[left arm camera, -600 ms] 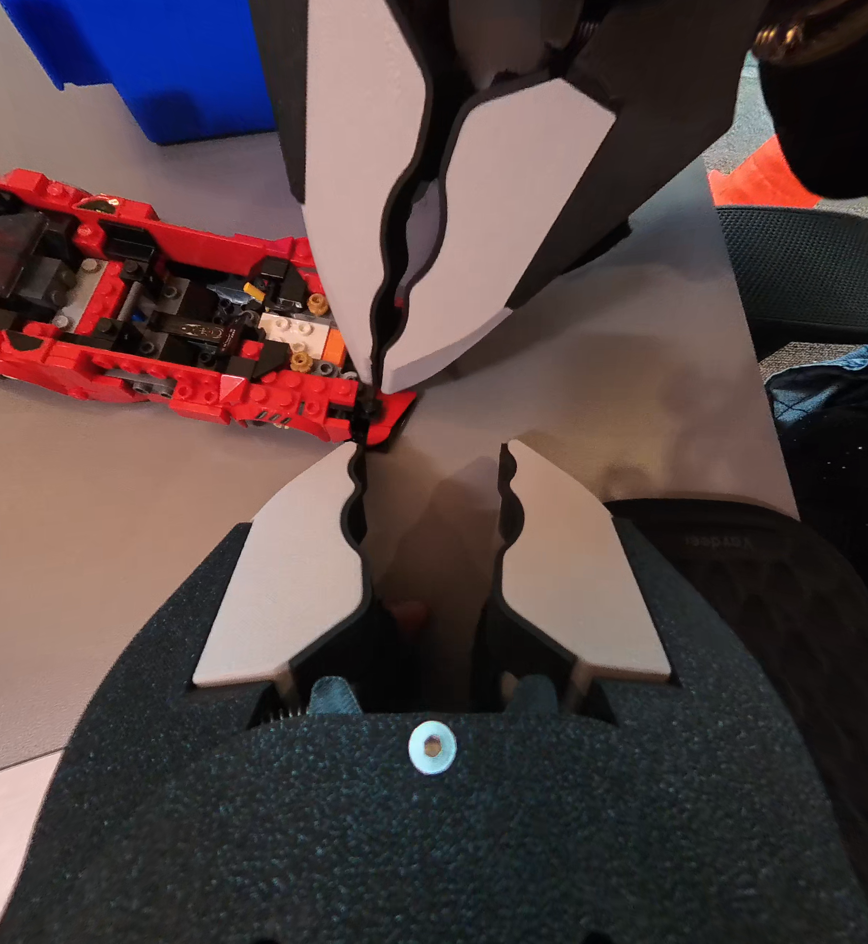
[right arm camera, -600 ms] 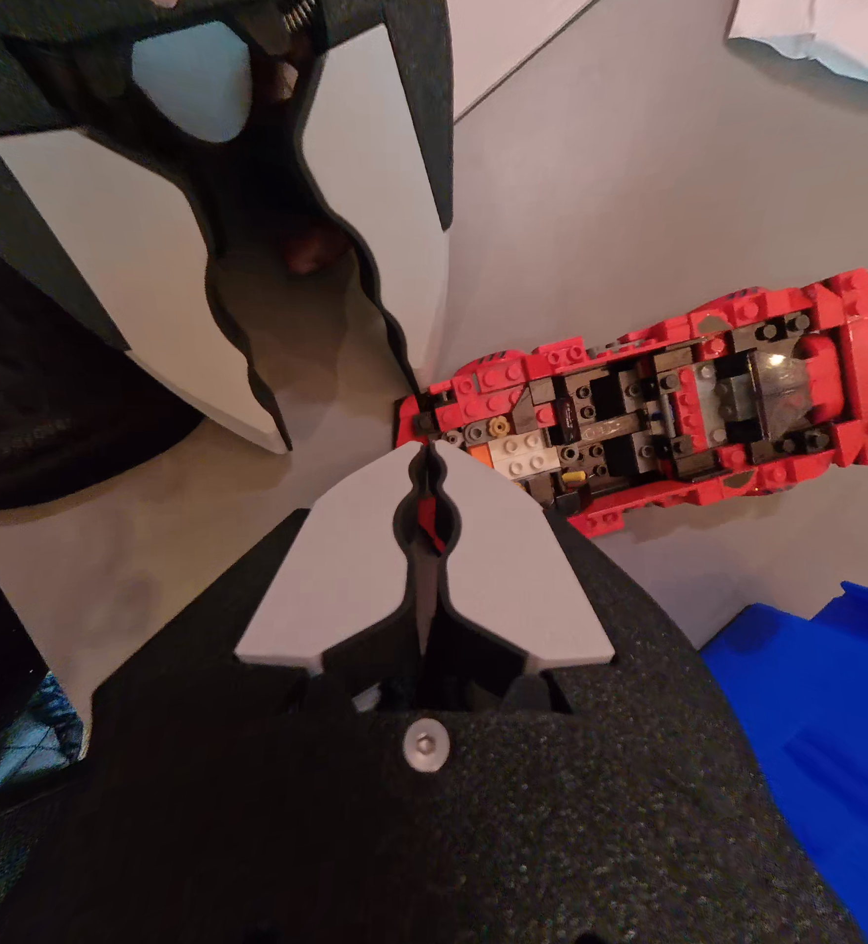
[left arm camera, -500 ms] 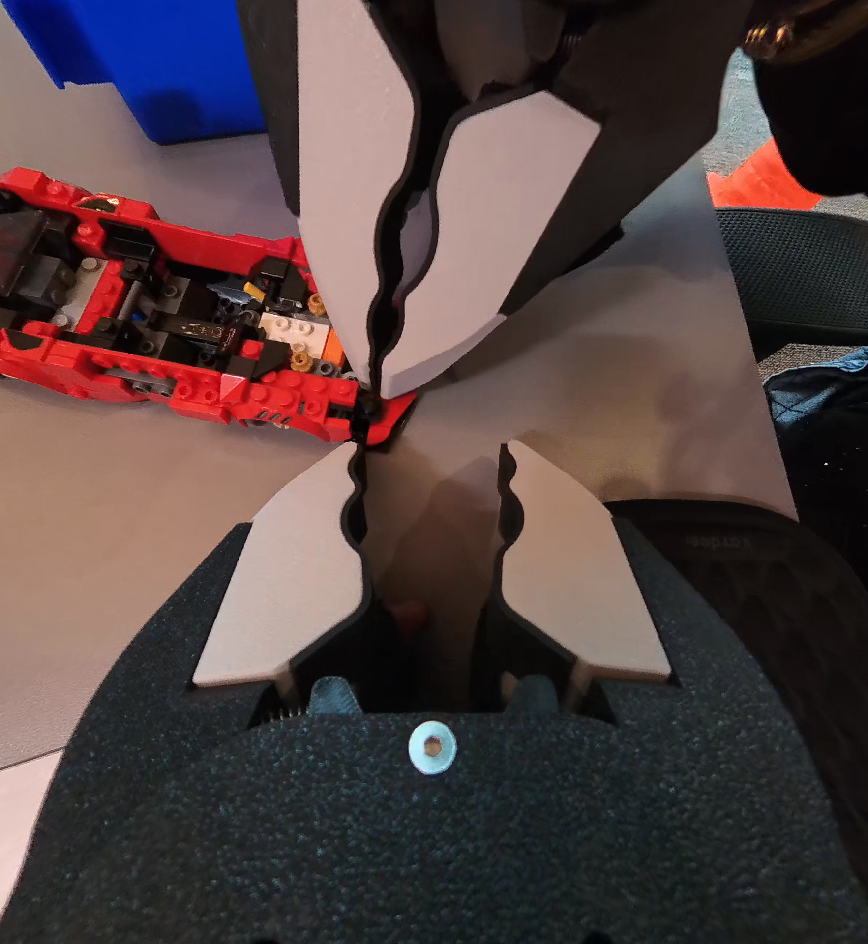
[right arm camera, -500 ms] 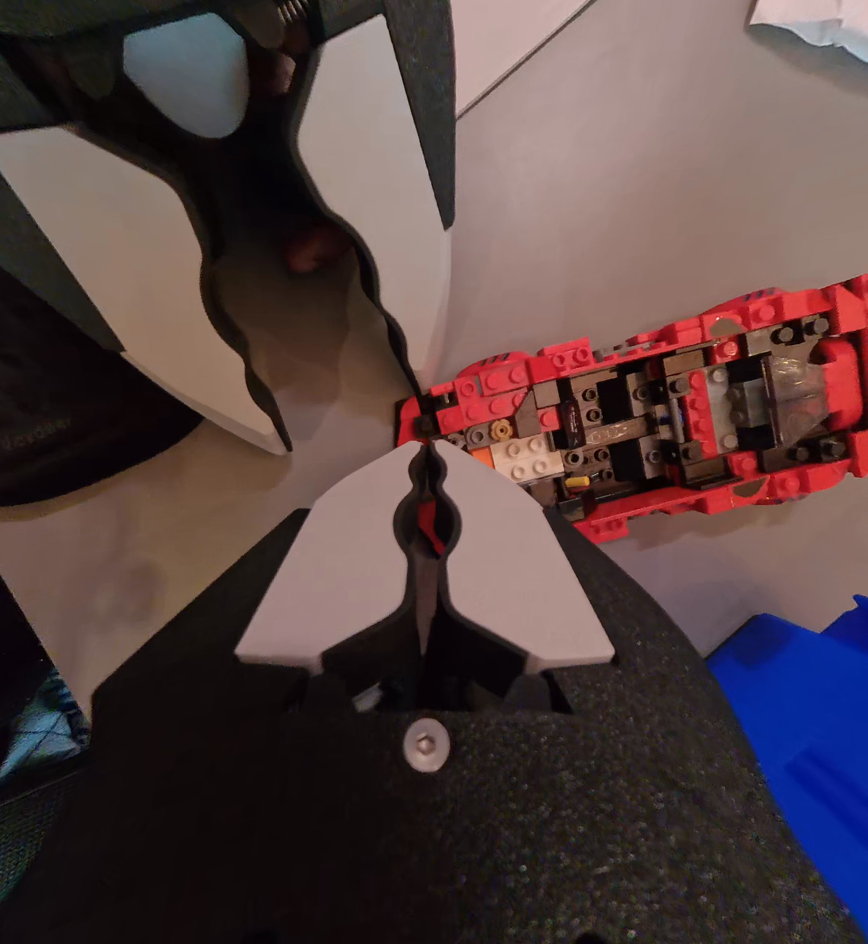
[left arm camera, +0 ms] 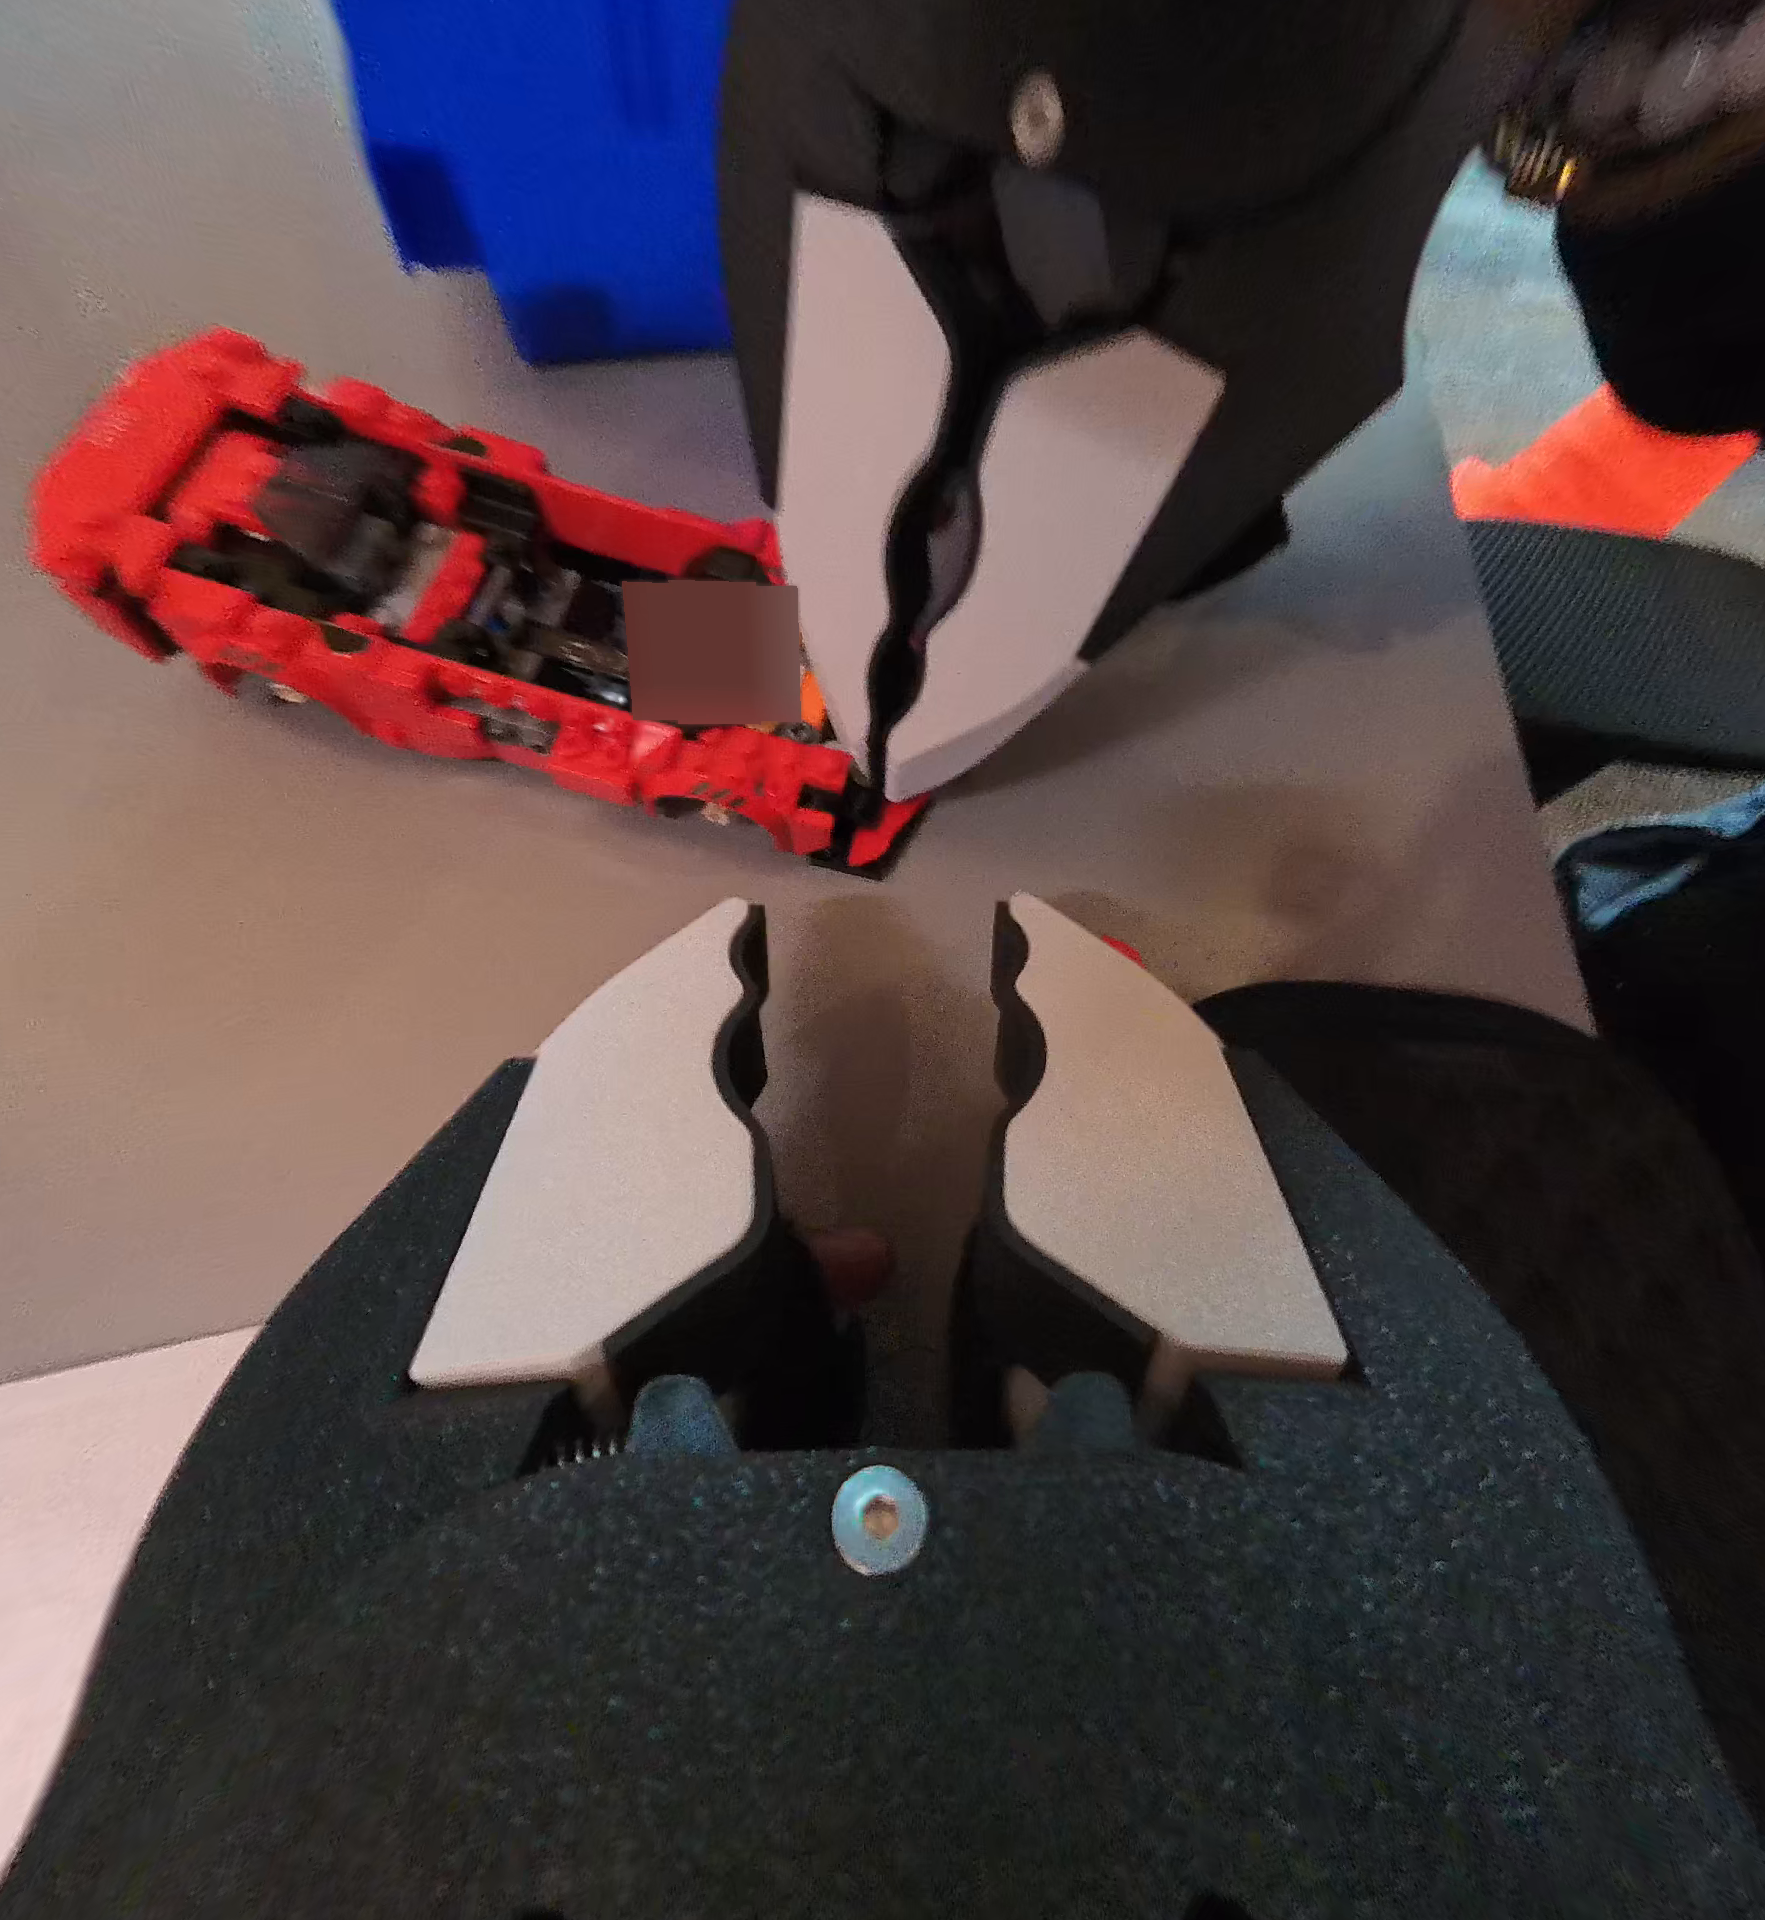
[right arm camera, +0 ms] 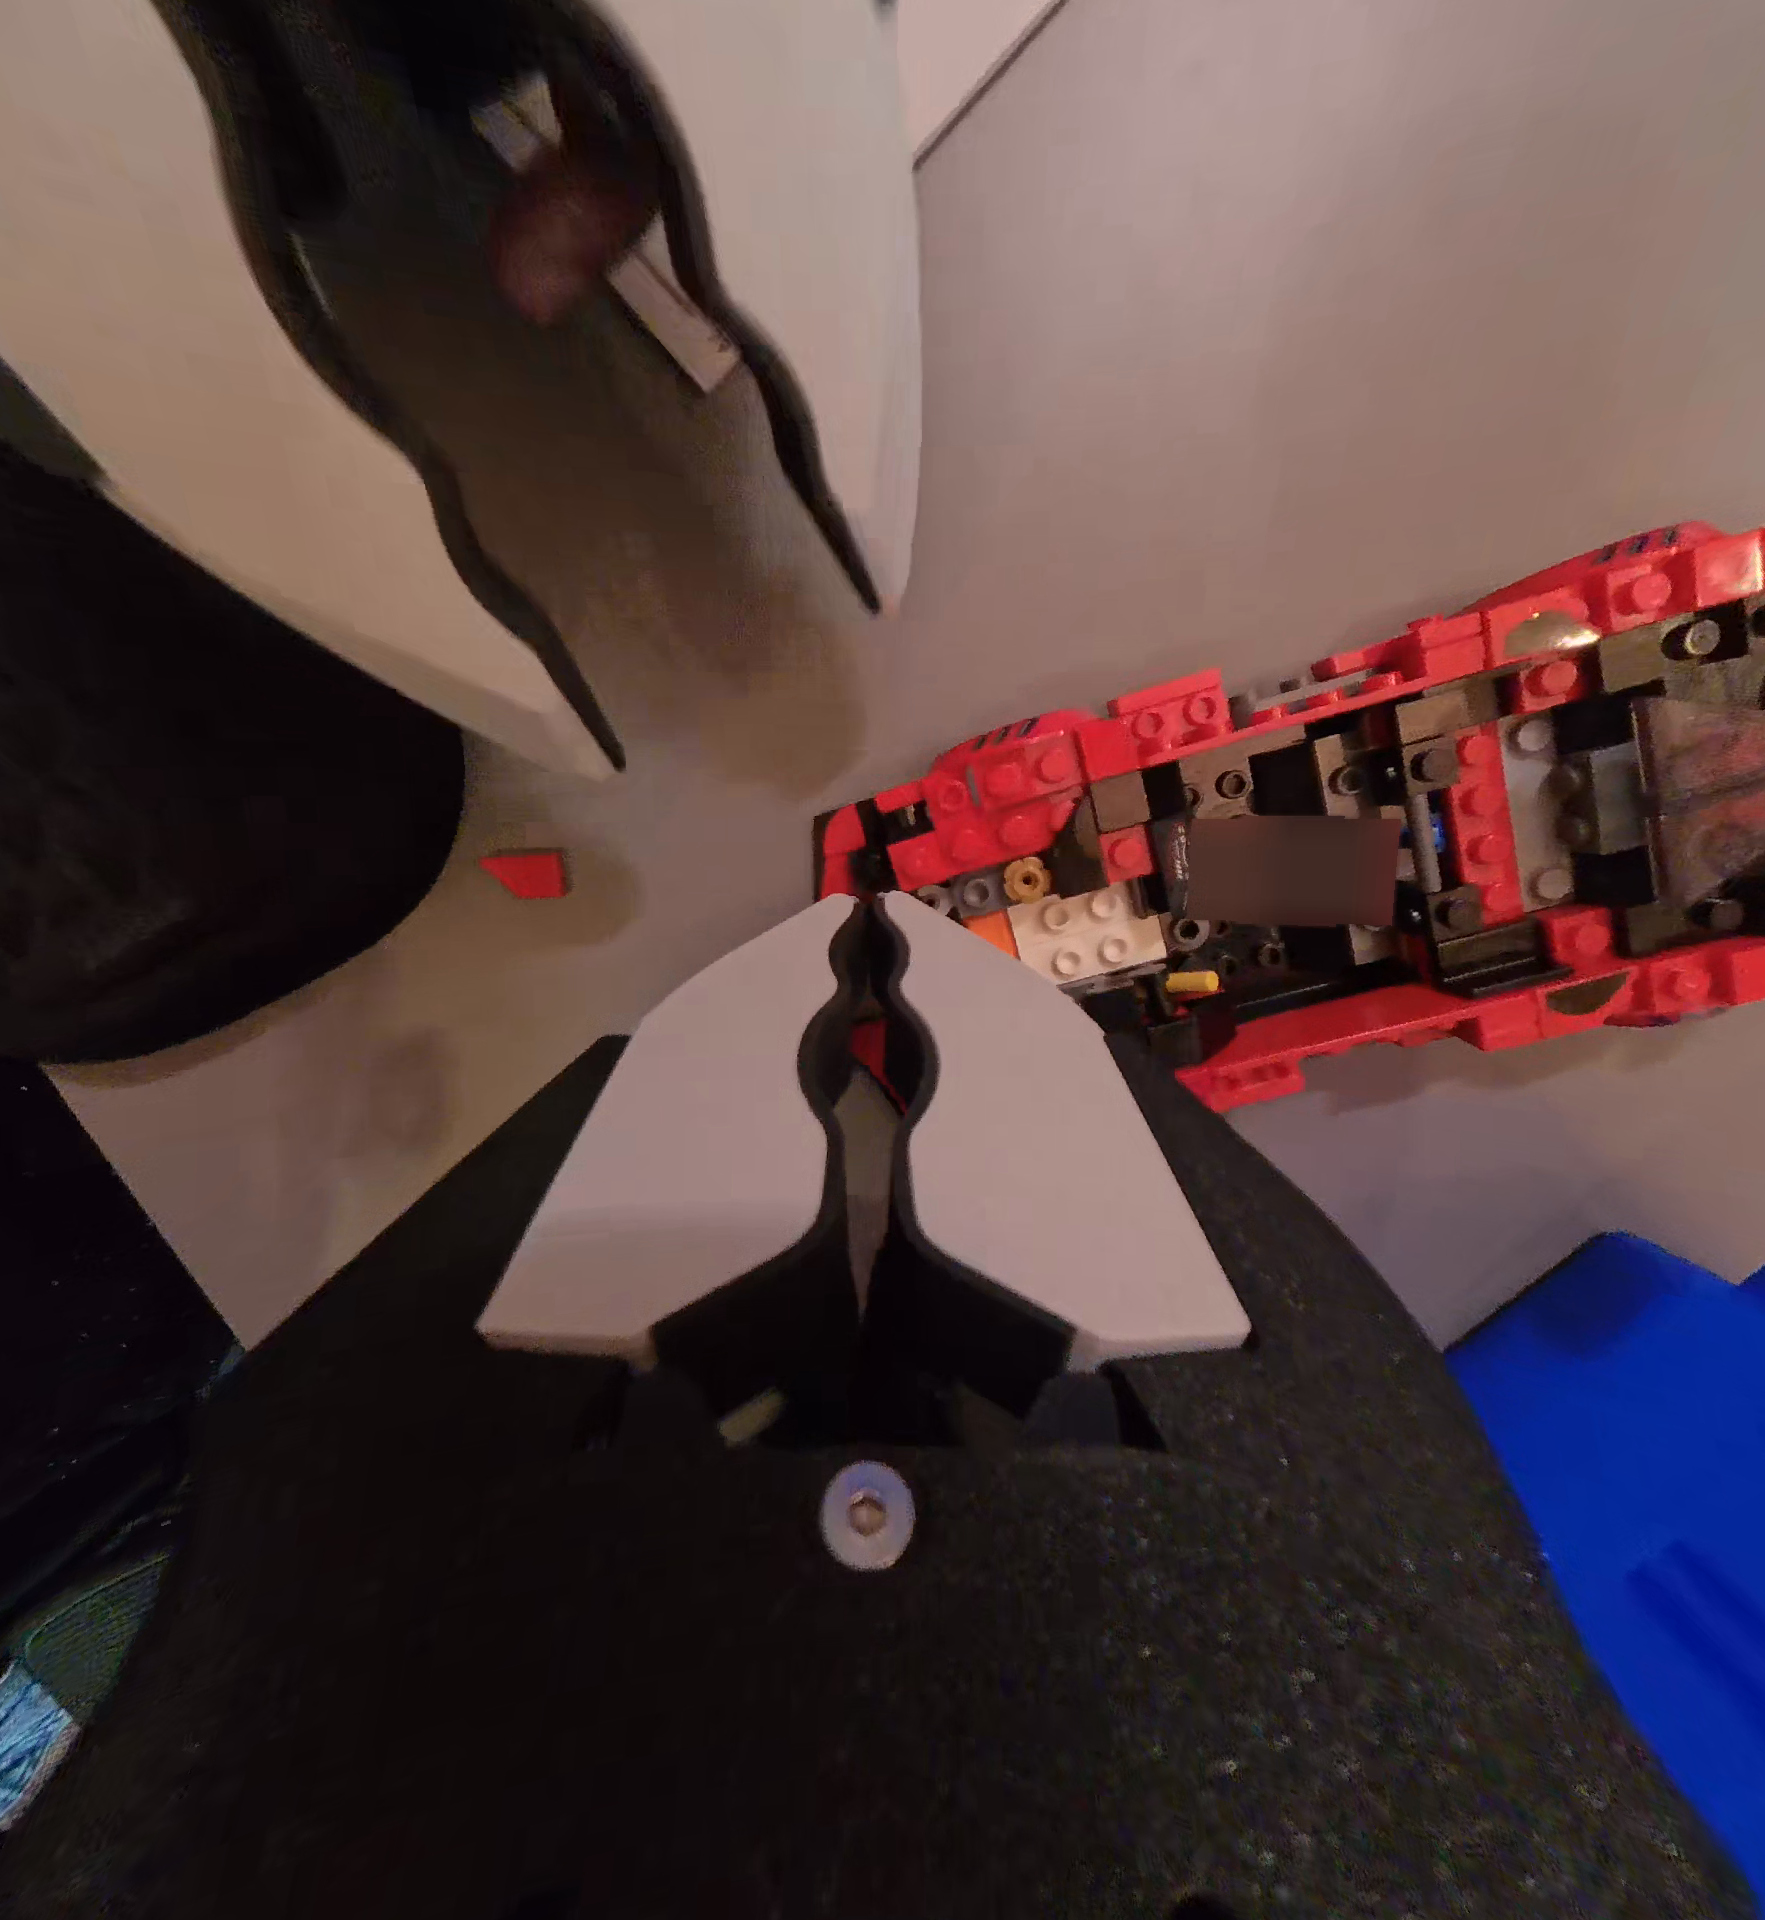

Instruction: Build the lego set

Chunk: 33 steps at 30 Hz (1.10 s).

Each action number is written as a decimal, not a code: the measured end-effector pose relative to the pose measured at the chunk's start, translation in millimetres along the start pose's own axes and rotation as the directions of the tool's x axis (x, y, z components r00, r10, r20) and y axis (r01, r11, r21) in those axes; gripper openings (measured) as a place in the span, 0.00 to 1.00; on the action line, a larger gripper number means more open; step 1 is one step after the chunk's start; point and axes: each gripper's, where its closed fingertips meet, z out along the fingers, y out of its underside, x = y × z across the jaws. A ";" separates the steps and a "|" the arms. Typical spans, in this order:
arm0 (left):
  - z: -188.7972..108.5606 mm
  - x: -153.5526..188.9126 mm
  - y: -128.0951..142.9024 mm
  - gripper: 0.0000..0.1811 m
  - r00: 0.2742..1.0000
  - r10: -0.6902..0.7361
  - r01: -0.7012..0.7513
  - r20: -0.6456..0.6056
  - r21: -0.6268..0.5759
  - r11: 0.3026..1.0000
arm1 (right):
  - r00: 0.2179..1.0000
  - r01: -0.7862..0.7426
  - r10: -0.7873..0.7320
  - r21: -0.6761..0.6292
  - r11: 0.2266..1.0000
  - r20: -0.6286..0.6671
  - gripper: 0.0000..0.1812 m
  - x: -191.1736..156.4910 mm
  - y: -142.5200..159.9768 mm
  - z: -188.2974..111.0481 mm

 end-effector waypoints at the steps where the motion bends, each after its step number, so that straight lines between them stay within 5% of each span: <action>1: -6.1 -2.8 -4.5 0.23 1.000 -0.018 0.018 0.001 0.031 0.999 | 1.000 -0.005 0.005 -0.015 1.000 -0.011 0.00 0.0 0.2 0.0; 12: -9.5 -2.0 -5.4 0.22 1.000 -0.015 0.015 0.005 0.047 0.999 | 0.998 0.042 -0.047 -0.103 0.994 -0.051 0.00 0.0 0.1 0.0; 27: 13.8 -11.7 -0.3 0.12 0.991 0.044 -0.046 0.123 0.014 0.999 | 0.986 0.126 -0.109 0.144 0.981 -0.123 0.00 12.1 -18.3 -24.8; 33: 14.5 -11.5 -9.4 0.10 0.979 0.113 -0.124 0.170 0.055 0.991 | 0.983 0.163 -0.153 0.103 0.981 -0.098 0.00 12.0 -18.4 -16.7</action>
